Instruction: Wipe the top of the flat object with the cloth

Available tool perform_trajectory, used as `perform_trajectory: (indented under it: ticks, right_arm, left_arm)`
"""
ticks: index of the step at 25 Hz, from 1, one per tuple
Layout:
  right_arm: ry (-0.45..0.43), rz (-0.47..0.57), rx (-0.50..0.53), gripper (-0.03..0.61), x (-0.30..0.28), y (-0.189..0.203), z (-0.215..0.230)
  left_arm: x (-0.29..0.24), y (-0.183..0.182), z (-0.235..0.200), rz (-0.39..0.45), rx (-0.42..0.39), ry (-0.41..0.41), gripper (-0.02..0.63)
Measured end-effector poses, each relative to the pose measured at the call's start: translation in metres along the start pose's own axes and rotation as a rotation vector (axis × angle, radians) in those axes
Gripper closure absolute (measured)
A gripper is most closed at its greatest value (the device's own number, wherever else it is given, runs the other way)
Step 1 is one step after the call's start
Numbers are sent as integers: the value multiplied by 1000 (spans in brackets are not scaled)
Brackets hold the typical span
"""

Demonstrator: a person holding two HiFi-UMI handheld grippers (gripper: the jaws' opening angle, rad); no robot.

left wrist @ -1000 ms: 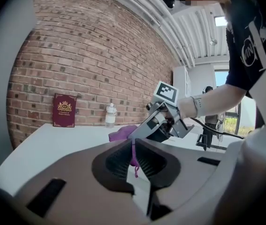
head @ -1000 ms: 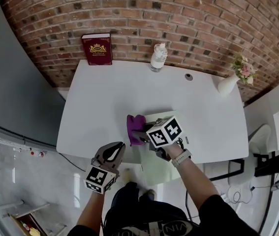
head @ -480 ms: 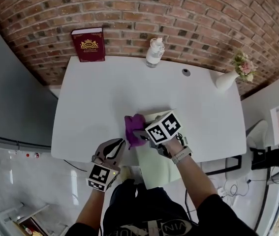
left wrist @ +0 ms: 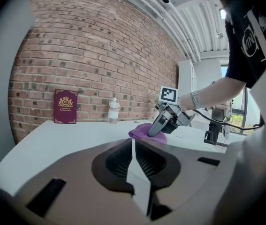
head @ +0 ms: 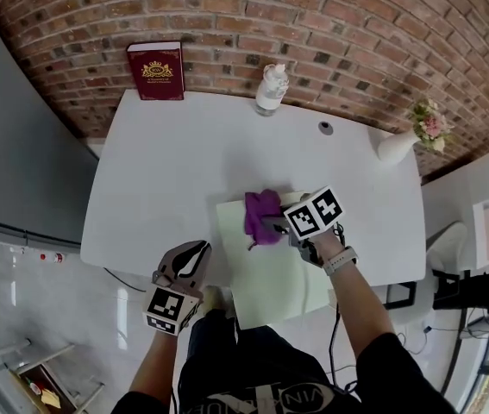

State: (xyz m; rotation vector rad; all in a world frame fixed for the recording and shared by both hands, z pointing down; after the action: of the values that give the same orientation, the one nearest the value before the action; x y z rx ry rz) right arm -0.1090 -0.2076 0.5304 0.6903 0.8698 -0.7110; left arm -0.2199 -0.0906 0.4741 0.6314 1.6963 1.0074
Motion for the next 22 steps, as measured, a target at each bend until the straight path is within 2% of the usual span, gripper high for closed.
perform_trajectory:
  ticks: [9, 17, 20, 22]
  right_arm:
    - [45, 5, -53, 515, 34, 29, 52]
    - [89, 30, -97, 515, 56, 48, 81]
    - [136, 36, -104, 515, 65, 55, 91]
    - [216, 40, -88, 515, 73, 61, 98]
  left_arm:
    - [11, 0, 12, 3, 12, -68, 589]
    - [7, 11, 26, -19, 47, -80, 589]
    - [3, 15, 32, -22, 50, -70, 589]
    - [2, 16, 36, -20, 46, -63, 589]
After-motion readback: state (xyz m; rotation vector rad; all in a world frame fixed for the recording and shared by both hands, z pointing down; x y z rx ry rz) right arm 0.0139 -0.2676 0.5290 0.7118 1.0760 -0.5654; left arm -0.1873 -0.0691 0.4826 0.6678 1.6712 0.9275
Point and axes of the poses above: the fingertips, and each gripper's own axes: x backward along the fingers, z to its right, y out of its underside, the point moved 1 cm from there along x, backward along the fingers, and after that the axes turned 13 degrees about -z, right-handed, at the moved point
